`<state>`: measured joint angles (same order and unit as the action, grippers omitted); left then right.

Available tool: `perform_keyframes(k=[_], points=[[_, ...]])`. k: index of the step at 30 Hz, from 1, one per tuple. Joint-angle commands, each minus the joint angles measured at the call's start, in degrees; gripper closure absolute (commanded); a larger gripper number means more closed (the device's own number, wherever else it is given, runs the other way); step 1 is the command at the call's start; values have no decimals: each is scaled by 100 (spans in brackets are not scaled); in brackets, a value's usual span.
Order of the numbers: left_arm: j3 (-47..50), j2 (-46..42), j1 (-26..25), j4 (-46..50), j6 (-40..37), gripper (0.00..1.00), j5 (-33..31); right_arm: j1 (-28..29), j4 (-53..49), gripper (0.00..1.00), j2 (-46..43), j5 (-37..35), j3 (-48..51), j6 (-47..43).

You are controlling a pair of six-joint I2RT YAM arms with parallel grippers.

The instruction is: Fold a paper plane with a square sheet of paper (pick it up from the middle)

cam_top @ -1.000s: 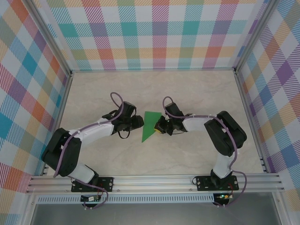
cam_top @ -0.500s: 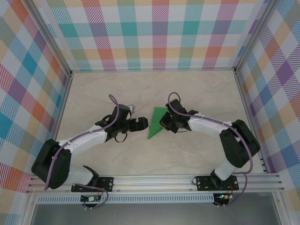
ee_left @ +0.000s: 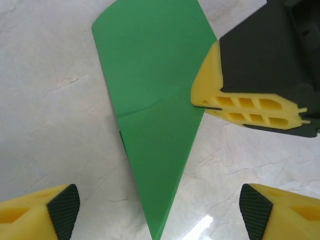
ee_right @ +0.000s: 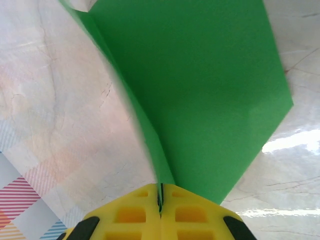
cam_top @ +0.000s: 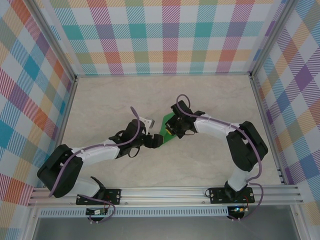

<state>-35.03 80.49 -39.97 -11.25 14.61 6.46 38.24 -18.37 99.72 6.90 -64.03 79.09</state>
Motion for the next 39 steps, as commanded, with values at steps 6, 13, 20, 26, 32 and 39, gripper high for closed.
perform_keyframes(k=[6, 13, 20, 26, 32, 39], points=[[405, 607, -117, -1569, -1260, 34, 86, -138, -571, 100, 240, 421, -329, 168], [383, 1176, -142, -2143, -1550, 45, 198, -210, -644, 100, 346, 676, -413, 185], [348, 1324, -169, -2228, -1766, 48, 145, -247, -686, 91, 333, 723, -426, 203], [396, 1288, -178, -2265, -1825, 48, 367, -300, -677, 94, 381, 760, -409, 168], [350, 1383, -275, -2294, -1874, 48, 302, -308, -633, 94, 390, 857, -452, 202], [277, 1599, -314, -2354, -1906, 54, -52, -325, -642, 91, 382, 954, -431, 203]])
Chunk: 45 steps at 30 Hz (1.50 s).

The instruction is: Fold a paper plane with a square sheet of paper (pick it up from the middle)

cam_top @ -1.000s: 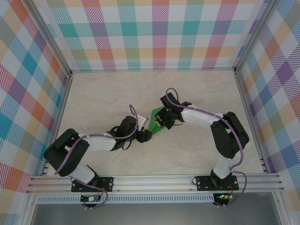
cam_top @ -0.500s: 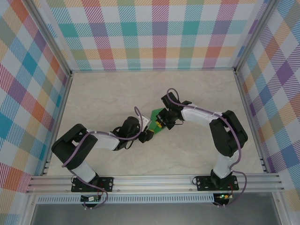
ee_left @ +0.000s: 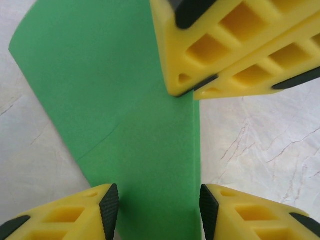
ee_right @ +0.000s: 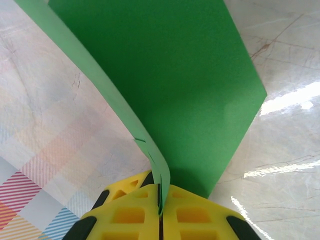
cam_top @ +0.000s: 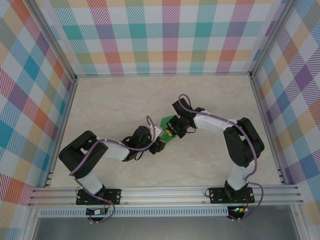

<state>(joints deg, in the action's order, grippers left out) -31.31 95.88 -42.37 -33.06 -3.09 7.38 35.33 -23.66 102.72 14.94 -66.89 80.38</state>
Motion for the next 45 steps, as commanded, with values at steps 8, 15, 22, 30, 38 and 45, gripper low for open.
perform_keyframes(k=[8, 15, 22, 30, 38, 45], points=[[19, -71, -76, -159, -304, 66, -249, -166, -282, 77, 90, 88, -87, -30], [11, -51, -86, -93, -403, 72, -162, -251, -385, 77, 192, 228, -182, -178], [-64, -147, -85, 78, -359, 64, -45, -251, -335, 87, 288, 411, -201, -207], [-182, -258, -132, 315, -321, 62, -3, -229, -311, 88, 267, 514, -198, -200], [-292, -215, -190, 405, -350, 70, 22, -220, -285, 86, 281, 613, -171, -190], [-240, -114, -205, 351, -260, 81, -31, -220, -356, 77, 237, 535, -192, -297]])
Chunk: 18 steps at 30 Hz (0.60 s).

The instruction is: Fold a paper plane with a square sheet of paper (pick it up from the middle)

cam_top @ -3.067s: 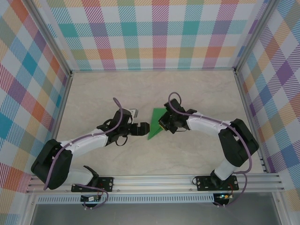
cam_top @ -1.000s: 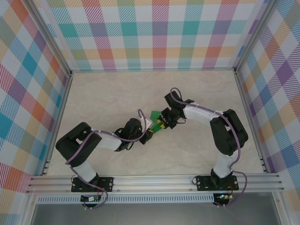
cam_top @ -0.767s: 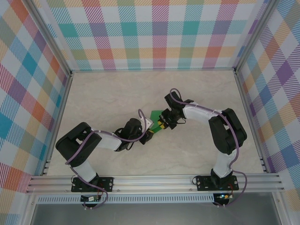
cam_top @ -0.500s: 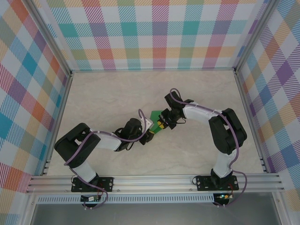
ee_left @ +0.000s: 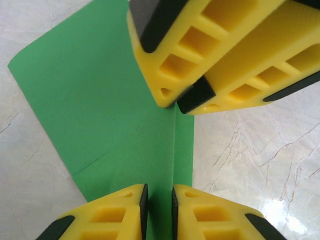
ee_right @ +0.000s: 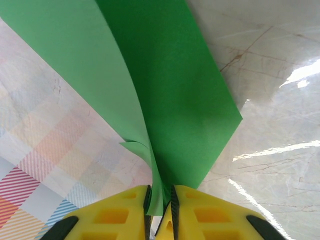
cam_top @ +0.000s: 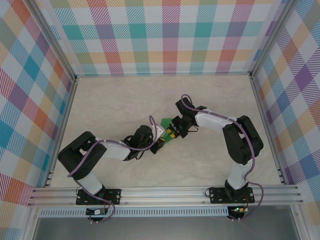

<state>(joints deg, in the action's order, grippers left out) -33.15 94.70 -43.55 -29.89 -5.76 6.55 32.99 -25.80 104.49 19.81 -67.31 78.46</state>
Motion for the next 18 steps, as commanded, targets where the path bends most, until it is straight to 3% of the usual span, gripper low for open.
perform_keyframes(k=[1, 11, 18], points=[[-21, 13, -90, -4, 58, 81, 54, 6, -153, 75, 48, 16, -157, -124], [264, 27, -75, -489, 860, 85, 31, -46, -177, 47, -160, -106, -269, -980], [376, -104, 33, -588, 1929, 85, 208, -170, 254, 38, -696, -223, 211, -1821]])
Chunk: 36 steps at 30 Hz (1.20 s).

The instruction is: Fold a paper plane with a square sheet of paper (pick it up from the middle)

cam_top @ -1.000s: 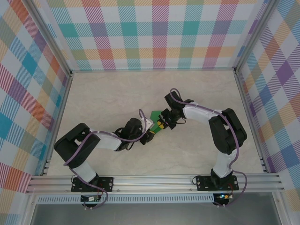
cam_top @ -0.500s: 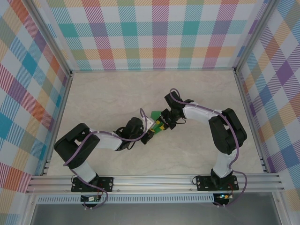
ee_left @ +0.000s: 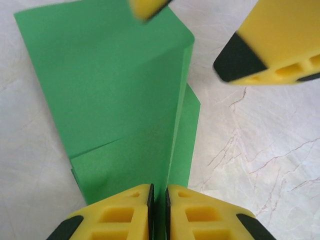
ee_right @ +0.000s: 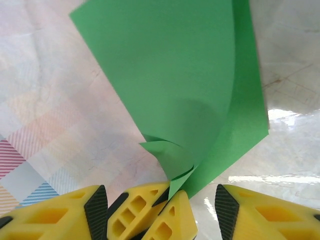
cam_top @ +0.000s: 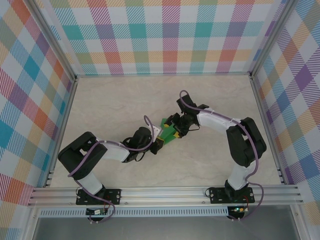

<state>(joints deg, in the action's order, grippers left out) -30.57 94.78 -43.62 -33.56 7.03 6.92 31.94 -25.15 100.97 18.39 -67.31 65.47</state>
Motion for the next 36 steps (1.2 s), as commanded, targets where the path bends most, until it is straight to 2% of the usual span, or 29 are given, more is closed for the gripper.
perform_keyframes(k=[1, 3, 5, 10, 18, 30, 36], points=[[162, -143, 54, -262, 805, 85, 178, -72, 327, 38, -432, -79, 327, -601], [253, -209, 98, -365, 1026, 85, 243, -87, 507, 36, -542, -18, 503, -675], [337, -279, 119, -431, 1100, 85, 248, -96, 274, 37, -468, 55, 416, -687], [453, -355, 134, -492, 917, 86, 261, -92, -269, 40, 25, 622, -2, -335], [532, -399, 165, -537, 618, 87, 327, -57, -629, 35, 572, 996, -535, 76], [552, -355, 169, -621, 401, 87, 310, -2, -1011, 51, 931, 971, -797, 511], [552, -364, 171, -620, 285, 86, 349, 42, -1089, 63, 1126, 1039, -955, 615]])
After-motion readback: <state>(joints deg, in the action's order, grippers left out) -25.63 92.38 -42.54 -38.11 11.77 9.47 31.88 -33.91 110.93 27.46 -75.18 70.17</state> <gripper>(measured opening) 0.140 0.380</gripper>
